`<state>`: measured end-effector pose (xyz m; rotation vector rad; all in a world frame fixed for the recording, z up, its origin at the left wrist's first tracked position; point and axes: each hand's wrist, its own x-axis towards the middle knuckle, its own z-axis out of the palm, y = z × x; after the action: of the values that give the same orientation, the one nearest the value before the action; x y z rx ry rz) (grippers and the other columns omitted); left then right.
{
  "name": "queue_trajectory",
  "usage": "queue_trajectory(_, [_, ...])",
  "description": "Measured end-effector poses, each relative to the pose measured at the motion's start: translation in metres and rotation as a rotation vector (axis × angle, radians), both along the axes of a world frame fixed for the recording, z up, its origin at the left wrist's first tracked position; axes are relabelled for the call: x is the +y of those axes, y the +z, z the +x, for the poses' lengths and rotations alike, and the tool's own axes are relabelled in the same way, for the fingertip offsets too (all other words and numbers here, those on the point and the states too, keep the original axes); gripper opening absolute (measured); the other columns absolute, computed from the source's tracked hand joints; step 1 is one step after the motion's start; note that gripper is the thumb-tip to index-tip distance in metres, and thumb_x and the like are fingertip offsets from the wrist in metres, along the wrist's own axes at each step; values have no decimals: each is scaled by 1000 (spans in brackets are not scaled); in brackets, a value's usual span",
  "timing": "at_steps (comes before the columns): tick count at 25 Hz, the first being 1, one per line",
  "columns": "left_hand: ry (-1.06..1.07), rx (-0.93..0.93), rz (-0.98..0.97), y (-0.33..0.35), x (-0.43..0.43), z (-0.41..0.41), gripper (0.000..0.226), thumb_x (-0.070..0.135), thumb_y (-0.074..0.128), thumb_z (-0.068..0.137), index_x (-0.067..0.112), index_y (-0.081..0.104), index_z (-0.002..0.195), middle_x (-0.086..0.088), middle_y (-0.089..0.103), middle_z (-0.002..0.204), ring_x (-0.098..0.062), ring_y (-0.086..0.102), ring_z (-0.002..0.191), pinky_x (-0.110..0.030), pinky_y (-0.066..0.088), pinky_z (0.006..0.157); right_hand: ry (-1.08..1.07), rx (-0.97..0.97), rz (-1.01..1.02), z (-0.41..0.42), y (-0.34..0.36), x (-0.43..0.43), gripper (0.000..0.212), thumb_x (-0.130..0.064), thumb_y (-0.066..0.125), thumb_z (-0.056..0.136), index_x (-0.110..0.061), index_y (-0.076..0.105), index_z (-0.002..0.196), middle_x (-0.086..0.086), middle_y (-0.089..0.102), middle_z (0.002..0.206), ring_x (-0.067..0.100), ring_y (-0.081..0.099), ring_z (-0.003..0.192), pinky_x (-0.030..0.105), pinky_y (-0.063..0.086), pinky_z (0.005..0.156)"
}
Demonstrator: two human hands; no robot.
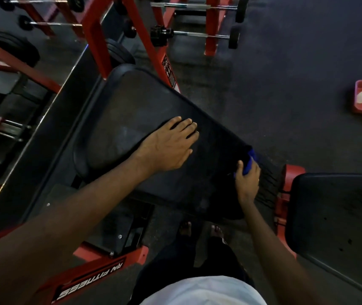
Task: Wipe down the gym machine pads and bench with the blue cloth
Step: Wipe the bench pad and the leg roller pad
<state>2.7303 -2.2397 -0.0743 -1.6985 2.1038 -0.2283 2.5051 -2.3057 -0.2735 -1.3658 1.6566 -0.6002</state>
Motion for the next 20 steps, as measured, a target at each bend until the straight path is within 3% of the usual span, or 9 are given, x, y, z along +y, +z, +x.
queue_trajectory(3, [-11,-5,-12,1,0,0,55,41,34,102,9,41,147,-15,39,153,-30,34,143,-46,25,118,57,-41,-107,15,29,40,45,-33,53,102,-25,46,147,1,44,153,21,38,145,40,39,109])
queue_trajectory(7, [-18,-3,-19,1,0,-2,56,41,35,101,9,42,146,-16,40,153,-30,34,143,-47,25,118,361,-147,-264,29,72,120,51,-28,55,101,-30,42,150,-8,29,161,5,15,152,18,24,117])
queue_trajectory(9, [-19,-10,-18,1,0,-2,56,42,33,102,10,40,148,-15,38,154,-30,33,144,-47,24,118,401,-177,-288,27,70,116,52,-25,56,101,-28,42,150,-5,29,162,5,15,152,21,25,119])
queue_trajectory(13, [-9,-21,-5,1,0,-2,57,43,33,102,11,39,148,-15,37,155,-29,32,144,-46,23,119,270,-177,-221,37,58,66,50,-29,55,101,-36,42,149,-4,32,161,9,18,152,29,36,106])
queue_trajectory(17, [-9,-24,8,2,0,-1,57,43,33,102,10,40,148,-14,38,154,-29,33,144,-46,24,119,110,-101,-181,35,30,-10,49,-37,55,100,-24,48,146,6,47,149,24,41,142,35,40,104])
queue_trajectory(20, [-16,-16,13,7,0,-3,56,42,35,101,10,41,146,-15,40,153,-29,34,143,-46,25,118,30,-35,-48,31,25,-36,50,-41,52,101,-19,48,146,4,47,148,27,49,133,37,40,102])
